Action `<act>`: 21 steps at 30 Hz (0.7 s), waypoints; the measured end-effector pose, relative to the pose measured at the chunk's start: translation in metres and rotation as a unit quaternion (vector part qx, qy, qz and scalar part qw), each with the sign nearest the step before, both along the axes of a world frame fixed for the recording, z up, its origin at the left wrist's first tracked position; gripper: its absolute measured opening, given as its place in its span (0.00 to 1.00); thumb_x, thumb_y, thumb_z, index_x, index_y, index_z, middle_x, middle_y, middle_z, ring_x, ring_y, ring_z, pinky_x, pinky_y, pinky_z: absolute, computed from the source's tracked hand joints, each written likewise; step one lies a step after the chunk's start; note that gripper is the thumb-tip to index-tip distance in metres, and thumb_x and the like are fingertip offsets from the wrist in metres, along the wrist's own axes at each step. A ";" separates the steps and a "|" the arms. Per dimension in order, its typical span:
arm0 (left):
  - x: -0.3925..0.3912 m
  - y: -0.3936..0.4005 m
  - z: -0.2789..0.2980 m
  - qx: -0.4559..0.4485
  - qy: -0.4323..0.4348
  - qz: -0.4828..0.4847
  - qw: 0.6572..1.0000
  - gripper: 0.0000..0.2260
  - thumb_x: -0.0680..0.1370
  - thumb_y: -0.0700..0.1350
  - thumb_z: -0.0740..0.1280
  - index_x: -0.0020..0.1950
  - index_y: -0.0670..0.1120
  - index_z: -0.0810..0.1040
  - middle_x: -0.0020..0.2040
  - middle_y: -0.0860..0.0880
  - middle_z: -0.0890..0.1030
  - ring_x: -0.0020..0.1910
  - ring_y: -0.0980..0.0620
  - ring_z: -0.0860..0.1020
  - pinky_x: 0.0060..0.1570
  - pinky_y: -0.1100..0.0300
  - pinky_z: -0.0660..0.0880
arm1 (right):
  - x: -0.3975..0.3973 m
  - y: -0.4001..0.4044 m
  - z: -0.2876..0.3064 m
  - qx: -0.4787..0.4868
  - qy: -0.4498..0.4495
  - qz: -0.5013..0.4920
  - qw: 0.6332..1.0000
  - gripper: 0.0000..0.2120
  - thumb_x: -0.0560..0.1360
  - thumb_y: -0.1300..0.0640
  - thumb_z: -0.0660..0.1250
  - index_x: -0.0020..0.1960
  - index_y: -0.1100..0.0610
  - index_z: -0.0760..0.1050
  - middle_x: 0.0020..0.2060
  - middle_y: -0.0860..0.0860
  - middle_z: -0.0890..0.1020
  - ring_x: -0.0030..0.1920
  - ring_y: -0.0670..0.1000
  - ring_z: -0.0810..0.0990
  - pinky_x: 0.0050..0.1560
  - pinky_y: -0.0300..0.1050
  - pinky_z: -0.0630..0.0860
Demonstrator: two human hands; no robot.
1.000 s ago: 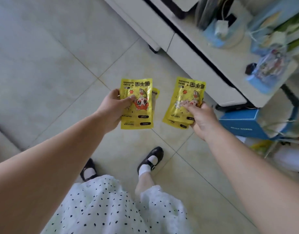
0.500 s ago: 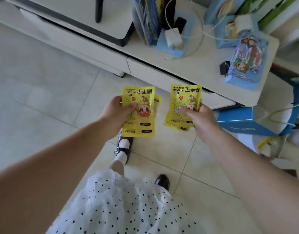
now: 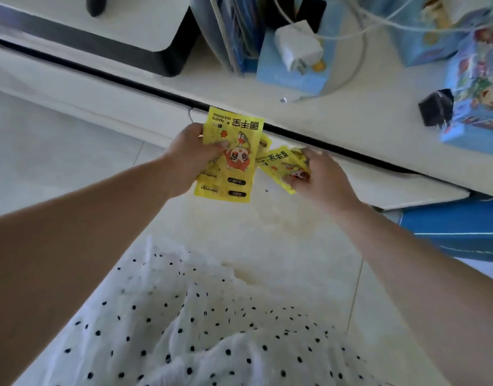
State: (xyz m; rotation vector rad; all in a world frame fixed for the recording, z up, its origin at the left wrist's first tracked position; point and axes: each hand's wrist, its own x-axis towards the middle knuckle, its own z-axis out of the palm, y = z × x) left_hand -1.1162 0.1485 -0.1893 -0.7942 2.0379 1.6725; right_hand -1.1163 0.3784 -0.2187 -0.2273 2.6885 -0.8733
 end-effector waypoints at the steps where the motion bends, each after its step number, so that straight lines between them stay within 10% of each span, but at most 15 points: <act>1: -0.004 0.000 -0.006 -0.001 0.012 -0.002 1.000 0.11 0.76 0.43 0.68 0.57 0.45 0.75 0.53 0.45 0.83 0.50 0.45 0.83 0.52 0.43 0.79 | -0.004 0.001 -0.007 -0.001 0.007 0.018 1.000 0.19 0.70 0.53 0.71 0.59 0.57 0.75 0.48 0.53 0.83 0.53 0.59 0.78 0.63 0.51 0.70; 11: -0.012 0.002 -0.035 0.018 0.100 0.020 0.995 0.12 0.77 0.41 0.67 0.60 0.43 0.73 0.54 0.44 0.83 0.51 0.44 0.83 0.53 0.43 0.79 | -0.029 0.017 -0.023 -0.088 0.052 0.005 0.995 0.14 0.69 0.54 0.74 0.53 0.52 0.77 0.42 0.45 0.81 0.46 0.51 0.80 0.46 0.41 0.74; 21: 0.000 0.007 -0.028 0.043 0.114 0.016 0.992 0.08 0.78 0.40 0.65 0.56 0.45 0.74 0.53 0.45 0.83 0.51 0.46 0.83 0.53 0.45 0.79 | 0.003 0.033 -0.020 -0.334 -0.176 -0.174 0.909 0.10 0.70 0.58 0.73 0.48 0.50 0.76 0.45 0.47 0.84 0.47 0.49 0.83 0.53 0.51 0.78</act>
